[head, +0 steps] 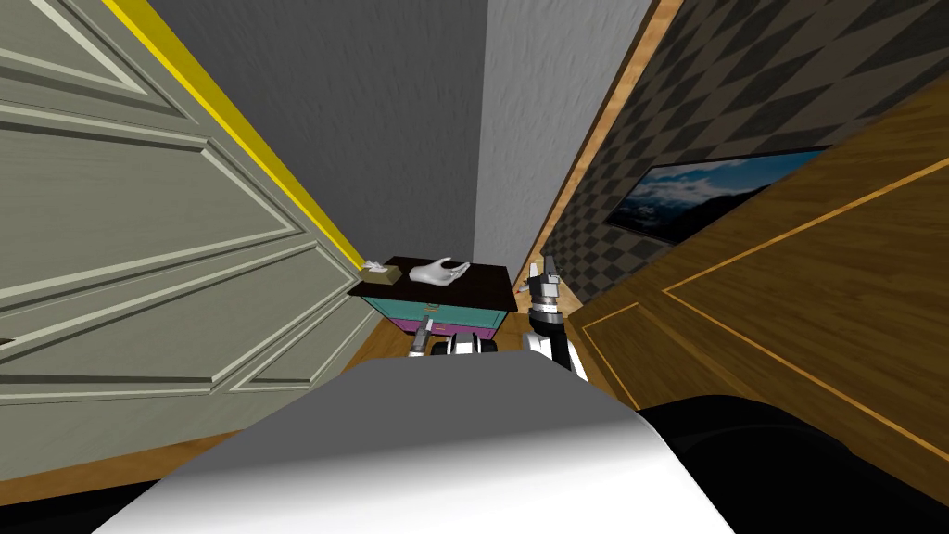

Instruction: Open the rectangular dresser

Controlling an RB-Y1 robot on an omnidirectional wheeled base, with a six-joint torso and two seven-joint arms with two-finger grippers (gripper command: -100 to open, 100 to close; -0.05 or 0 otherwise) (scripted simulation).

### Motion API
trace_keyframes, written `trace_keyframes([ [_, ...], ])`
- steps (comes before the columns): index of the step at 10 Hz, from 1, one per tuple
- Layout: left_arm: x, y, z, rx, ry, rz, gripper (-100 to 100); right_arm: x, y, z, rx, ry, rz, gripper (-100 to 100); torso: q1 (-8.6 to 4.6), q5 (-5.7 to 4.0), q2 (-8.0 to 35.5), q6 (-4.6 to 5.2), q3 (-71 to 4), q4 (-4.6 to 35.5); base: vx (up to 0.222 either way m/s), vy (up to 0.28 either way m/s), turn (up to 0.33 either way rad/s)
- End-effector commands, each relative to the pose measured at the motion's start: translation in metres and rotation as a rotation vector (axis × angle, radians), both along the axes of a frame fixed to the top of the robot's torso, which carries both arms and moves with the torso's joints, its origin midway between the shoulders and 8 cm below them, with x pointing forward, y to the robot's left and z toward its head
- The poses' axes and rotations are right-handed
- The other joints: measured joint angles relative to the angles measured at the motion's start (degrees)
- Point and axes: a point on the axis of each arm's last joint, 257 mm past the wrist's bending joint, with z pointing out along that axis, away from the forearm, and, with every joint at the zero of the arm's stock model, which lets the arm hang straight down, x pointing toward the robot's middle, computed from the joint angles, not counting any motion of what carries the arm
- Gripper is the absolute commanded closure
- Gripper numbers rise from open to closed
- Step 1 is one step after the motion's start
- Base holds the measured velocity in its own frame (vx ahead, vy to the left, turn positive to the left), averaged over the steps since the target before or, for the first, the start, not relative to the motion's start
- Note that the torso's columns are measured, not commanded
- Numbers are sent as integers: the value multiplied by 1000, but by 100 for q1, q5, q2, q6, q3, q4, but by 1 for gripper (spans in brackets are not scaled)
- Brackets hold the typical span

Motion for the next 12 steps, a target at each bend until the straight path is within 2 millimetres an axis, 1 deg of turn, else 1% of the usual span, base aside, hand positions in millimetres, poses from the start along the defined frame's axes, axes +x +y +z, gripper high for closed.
trace_keyframes([
  [1,-2,-5,-2,-11,4,1,-100,0,0,0,0,0,0,0,2,1,0,0,0,0,0,0,0],
  [10,-2,-5,-2,-11,4,1,-100,0,0,0,0,0,0,0,1,0,1,0,1,0,2,2,-6],
  [11,0,8,-2,28,3,-4,-100,0,0,0,0,0,0,0,1,0,1,0,1,0,-11,-8,15],
  [12,4,16,-1,53,0,-4,-100,0,0,0,0,0,0,0,0,0,4,0,2,1,-7,-35,25],
])
